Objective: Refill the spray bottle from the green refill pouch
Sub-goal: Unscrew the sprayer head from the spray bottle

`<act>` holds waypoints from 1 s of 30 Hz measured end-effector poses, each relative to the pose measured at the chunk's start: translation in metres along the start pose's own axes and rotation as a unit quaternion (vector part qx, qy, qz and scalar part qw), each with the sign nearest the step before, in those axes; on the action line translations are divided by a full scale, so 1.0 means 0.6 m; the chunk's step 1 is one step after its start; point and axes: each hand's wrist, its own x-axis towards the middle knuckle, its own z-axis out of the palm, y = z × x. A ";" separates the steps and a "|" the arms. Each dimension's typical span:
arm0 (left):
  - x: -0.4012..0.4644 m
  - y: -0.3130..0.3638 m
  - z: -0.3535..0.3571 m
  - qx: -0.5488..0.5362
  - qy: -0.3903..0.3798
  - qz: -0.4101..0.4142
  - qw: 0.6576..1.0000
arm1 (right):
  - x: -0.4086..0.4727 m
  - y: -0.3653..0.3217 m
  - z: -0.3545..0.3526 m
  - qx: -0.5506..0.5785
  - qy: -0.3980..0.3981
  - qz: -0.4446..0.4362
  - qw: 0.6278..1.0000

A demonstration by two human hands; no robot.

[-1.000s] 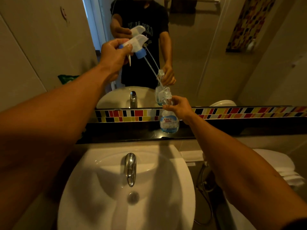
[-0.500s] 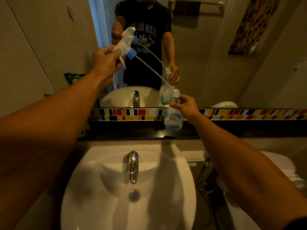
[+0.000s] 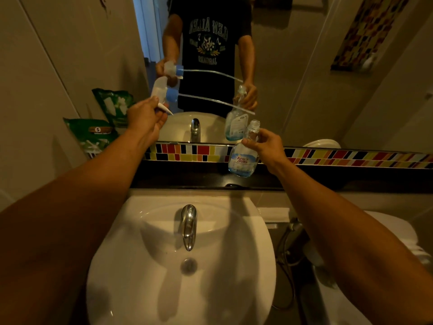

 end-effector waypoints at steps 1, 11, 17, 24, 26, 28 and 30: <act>0.002 -0.007 -0.006 -0.011 0.012 -0.010 1.000 | -0.001 0.003 0.002 -0.001 0.000 0.001 1.000; 0.033 -0.104 -0.087 0.027 0.102 -0.057 0.993 | 0.006 0.021 0.053 -0.021 -0.050 -0.012 0.998; 0.049 -0.159 -0.127 0.101 0.122 -0.095 0.983 | 0.024 0.023 0.116 -0.022 -0.078 -0.021 0.996; 0.086 -0.221 -0.167 0.168 0.159 -0.115 0.966 | 0.047 0.039 0.181 -0.035 -0.114 -0.021 0.993; 0.097 -0.235 -0.176 0.194 0.163 -0.123 0.960 | 0.053 0.040 0.195 -0.034 -0.117 -0.025 0.992; 0.107 -0.247 -0.188 0.214 0.151 -0.133 0.956 | 0.058 0.040 0.207 -0.049 -0.118 -0.036 0.991; 0.117 -0.258 -0.202 0.252 0.125 -0.132 0.950 | 0.061 0.041 0.216 -0.066 -0.112 -0.048 0.990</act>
